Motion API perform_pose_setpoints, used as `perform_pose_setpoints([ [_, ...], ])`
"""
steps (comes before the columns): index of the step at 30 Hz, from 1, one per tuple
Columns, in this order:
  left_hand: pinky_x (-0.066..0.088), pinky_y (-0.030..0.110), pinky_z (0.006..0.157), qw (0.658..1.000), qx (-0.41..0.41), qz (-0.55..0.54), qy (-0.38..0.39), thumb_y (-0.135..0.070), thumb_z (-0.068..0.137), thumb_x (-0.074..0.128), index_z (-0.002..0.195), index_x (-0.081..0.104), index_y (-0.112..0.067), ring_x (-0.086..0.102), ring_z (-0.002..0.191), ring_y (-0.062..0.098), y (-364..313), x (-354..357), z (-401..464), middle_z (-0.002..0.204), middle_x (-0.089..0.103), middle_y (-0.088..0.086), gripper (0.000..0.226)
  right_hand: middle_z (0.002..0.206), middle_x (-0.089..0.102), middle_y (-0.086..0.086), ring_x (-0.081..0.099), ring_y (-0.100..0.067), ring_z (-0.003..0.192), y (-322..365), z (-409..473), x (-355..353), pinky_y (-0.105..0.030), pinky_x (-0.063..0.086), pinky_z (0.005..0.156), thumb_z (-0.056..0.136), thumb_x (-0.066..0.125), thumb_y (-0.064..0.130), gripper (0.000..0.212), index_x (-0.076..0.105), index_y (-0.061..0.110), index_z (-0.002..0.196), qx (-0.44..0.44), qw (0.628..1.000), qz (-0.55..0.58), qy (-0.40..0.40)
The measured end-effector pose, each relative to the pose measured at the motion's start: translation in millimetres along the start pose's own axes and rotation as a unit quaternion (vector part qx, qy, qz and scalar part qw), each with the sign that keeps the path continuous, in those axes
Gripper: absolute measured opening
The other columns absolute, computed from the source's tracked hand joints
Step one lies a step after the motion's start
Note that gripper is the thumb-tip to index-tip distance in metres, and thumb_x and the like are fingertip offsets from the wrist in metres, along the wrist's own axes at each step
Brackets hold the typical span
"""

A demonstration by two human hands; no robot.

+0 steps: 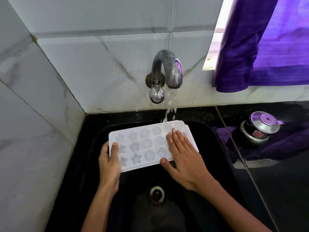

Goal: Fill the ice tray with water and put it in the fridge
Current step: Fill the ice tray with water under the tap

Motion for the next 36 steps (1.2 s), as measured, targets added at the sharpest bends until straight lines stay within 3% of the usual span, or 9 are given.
perform_pose_setpoints([
  [5, 0.050, 0.012, 0.052, 1.000, 0.016, 0.017, 0.012, -0.025, 0.098, 0.045, 0.116, 0.054, -0.020, 0.065, 0.081, 0.008, 0.1, 8.3, -6.4, 0.097, 0.066, -0.005, 0.021, 0.155, -0.026, -0.002, -0.031, -0.007, 0.139, 7.3, -2.2, 1.5, -0.031, -0.016, 0.117, 0.077, -0.010, 0.077, 0.095, -0.018, 0.013, 0.147, -0.019, 1.000, 0.021, 0.011],
  [9, 0.050, 0.012, 0.051, 1.000, 0.009, 0.008, -0.019, -0.025, 0.098, 0.046, 0.113, 0.054, -0.018, 0.065, 0.077, 0.008, 0.9, 0.0, -4.0, 0.094, 0.066, -0.002, 0.019, 0.158, -0.012, -0.003, -0.018, -0.010, 0.145, 1.2, -22.9, 4.3, -0.027, -0.009, 0.117, 0.086, -0.002, 0.074, 0.089, -0.005, 0.012, 0.150, -0.044, 0.999, 0.008, -0.009],
  [13, 0.051, 0.014, 0.052, 1.000, 0.002, 0.004, -0.001, -0.024, 0.098, 0.044, 0.112, 0.053, -0.021, 0.065, 0.078, 0.007, 0.1, 0.4, -4.3, 0.094, 0.066, -0.004, 0.017, 0.154, -0.026, -0.006, -0.030, -0.013, 0.140, -10.9, -22.3, 1.3, -0.025, -0.018, 0.114, 0.071, -0.022, 0.080, 0.101, -0.020, 0.011, 0.146, 0.038, 0.999, -0.006, 0.007],
  [17, 0.053, 0.017, 0.054, 0.999, -0.004, 0.008, 0.036, -0.025, 0.098, 0.045, 0.109, 0.055, -0.025, 0.069, 0.078, 0.010, 2.8, 11.2, -10.2, 0.094, 0.068, -0.004, 0.015, 0.151, -0.034, -0.009, -0.036, -0.017, 0.138, -6.4, -2.8, -2.2, -0.029, -0.023, 0.113, 0.065, -0.027, 0.081, 0.105, -0.027, 0.011, 0.142, 0.059, 0.998, -0.006, -0.002],
  [24, 0.050, 0.013, 0.050, 1.000, 0.005, 0.008, -0.006, -0.024, 0.097, 0.046, 0.113, 0.054, -0.018, 0.065, 0.079, 0.010, -1.4, 4.7, -4.6, 0.093, 0.065, -0.003, 0.019, 0.155, -0.023, -0.003, -0.028, -0.011, 0.141, -1.7, -10.6, 1.9, -0.028, -0.015, 0.116, 0.080, -0.010, 0.077, 0.093, -0.017, 0.013, 0.147, -0.045, 0.999, -0.007, 0.027],
  [27, 0.050, 0.014, 0.051, 1.000, 0.009, 0.012, -0.012, -0.024, 0.098, 0.045, 0.113, 0.052, -0.020, 0.064, 0.079, 0.009, -0.2, 0.9, -3.7, 0.093, 0.064, -0.004, 0.017, 0.153, -0.029, -0.005, -0.030, -0.014, 0.140, -10.9, -16.2, 4.8, -0.024, -0.019, 0.114, 0.068, -0.024, 0.079, 0.099, -0.025, 0.014, 0.143, 0.016, 0.999, -0.020, 0.037],
  [31, 0.052, 0.018, 0.056, 1.000, -0.003, 0.005, 0.010, -0.025, 0.098, 0.043, 0.113, 0.051, -0.025, 0.066, 0.081, 0.009, 3.5, 9.5, -8.2, 0.096, 0.065, -0.005, 0.017, 0.153, -0.029, -0.011, -0.031, -0.019, 0.140, -7.1, -3.9, 3.9, -0.028, -0.020, 0.113, 0.063, -0.025, 0.082, 0.108, -0.025, 0.009, 0.142, 0.053, 0.998, -0.004, 0.029],
  [36, 0.053, 0.024, 0.057, 0.999, -0.017, 0.006, 0.039, -0.027, 0.097, 0.046, 0.111, 0.055, -0.024, 0.069, 0.084, 0.017, 7.5, 25.5, -13.6, 0.100, 0.068, 0.003, 0.017, 0.153, -0.027, -0.010, -0.031, -0.016, 0.140, 10.9, 4.1, 0.3, -0.028, -0.021, 0.114, 0.076, -0.015, 0.078, 0.101, -0.017, 0.006, 0.147, -0.025, 1.000, -0.005, 0.013],
])
Point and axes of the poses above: each hand's wrist, its own z-axis towards the middle knuckle, its own x-axis out of the palm, y = z × x, the point moved 1 cm from there along z, towards the middle knuckle
